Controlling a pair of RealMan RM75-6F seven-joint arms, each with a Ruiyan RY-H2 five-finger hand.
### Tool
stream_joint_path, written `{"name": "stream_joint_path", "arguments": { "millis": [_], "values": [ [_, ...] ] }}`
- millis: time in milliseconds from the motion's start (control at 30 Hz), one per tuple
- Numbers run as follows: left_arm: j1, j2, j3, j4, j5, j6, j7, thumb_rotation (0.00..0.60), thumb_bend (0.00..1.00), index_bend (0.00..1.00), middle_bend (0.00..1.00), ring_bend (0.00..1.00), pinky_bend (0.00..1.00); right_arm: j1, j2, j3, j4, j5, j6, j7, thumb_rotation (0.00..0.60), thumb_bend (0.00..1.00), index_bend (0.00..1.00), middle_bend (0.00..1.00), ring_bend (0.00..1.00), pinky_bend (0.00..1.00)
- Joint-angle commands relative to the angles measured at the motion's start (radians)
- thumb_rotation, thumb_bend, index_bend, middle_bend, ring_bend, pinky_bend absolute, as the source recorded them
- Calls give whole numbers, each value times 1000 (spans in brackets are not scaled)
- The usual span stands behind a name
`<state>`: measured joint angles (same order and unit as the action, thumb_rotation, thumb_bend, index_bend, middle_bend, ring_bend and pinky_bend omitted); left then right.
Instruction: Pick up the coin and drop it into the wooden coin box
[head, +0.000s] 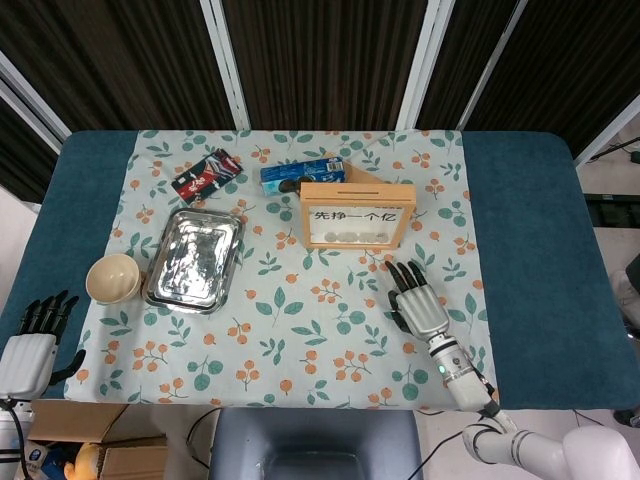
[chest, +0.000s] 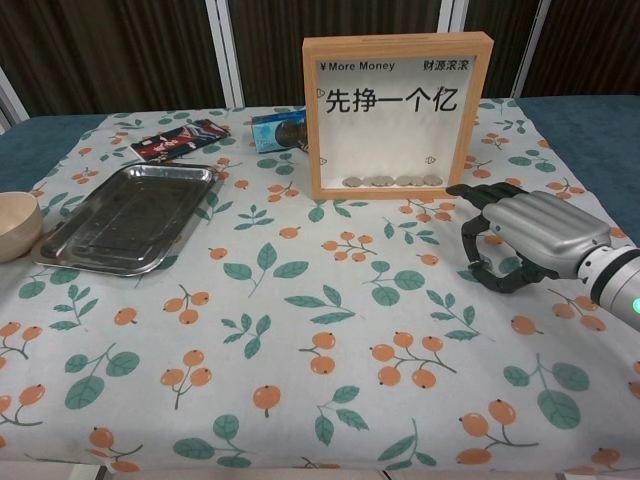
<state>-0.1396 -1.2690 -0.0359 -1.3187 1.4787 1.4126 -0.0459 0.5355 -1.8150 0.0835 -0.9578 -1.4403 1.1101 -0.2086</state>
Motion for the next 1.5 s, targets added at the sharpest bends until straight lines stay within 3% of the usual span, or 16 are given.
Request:
{"name": "stream_joint_path", "arguments": {
  "millis": [33, 167, 567, 1500],
  "values": [
    [0, 0, 0, 0, 0, 0, 0, 600, 314, 0, 0, 0, 0, 0, 1, 0, 0, -1, 0, 1, 600, 551, 703, 46, 0, 0],
    [0, -1, 1, 0, 0, -1, -1, 600, 313, 0, 0, 0, 0, 0, 5, -1, -4, -2, -1, -1, 600, 550, 635, 46, 0, 0],
    [1, 0, 1, 1, 1, 2, -4, 600, 314, 0, 0, 0, 0, -2, 11, -1, -16, -10, 10, 5, 600, 550, 607, 50, 0, 0],
    [3, 2, 6, 3, -2, -4, -6, 600, 314, 0, 0, 0, 0, -2, 34, 27, -62, 0, 33, 3, 600, 550, 754, 81, 0, 0]
  ]
}}
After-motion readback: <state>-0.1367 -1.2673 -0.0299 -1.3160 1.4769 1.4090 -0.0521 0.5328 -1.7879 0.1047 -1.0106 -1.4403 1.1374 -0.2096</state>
